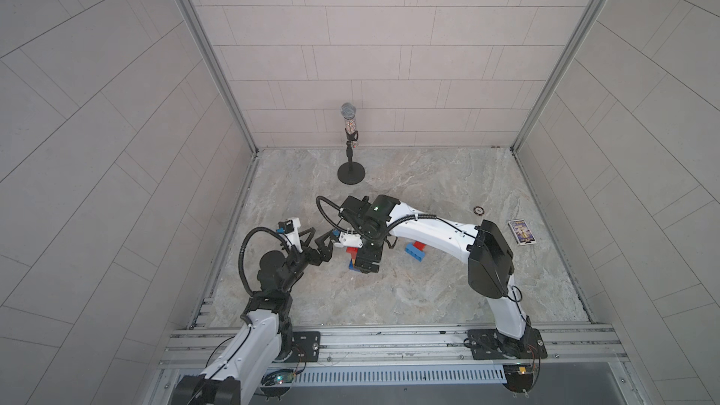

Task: Assemble the number 1 with lego
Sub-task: Adjust the lego brick at the center of the board.

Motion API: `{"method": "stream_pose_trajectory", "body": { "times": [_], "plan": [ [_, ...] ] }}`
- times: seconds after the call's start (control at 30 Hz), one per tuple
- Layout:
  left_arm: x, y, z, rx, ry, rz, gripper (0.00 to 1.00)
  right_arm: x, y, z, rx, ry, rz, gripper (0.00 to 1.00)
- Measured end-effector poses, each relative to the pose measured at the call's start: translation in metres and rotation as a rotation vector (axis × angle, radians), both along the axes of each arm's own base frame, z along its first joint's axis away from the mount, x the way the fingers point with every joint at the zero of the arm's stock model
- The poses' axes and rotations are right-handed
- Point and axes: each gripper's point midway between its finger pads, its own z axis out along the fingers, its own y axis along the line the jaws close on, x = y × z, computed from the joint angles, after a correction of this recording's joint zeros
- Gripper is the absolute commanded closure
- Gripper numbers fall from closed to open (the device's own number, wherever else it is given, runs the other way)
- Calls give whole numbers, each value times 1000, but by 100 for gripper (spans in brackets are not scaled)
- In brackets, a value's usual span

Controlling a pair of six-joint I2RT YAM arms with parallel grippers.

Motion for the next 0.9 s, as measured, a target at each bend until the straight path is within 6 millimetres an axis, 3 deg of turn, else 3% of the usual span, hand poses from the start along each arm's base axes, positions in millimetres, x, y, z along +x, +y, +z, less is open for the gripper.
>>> {"method": "stream_pose_trajectory", "body": {
  "times": [0.33, 0.67, 0.9],
  "plan": [
    [1, 3, 1, 1, -5, 17, 0, 23, 3, 6, 40, -63, -73, 1],
    [-2, -3, 4, -3, -14, -19, 0, 54, 9, 31, 146, -135, -159, 1],
    [-2, -3, 4, -3, -16, -21, 0, 81, -12, 34, 121, -182, -222, 1]
  ]
}}
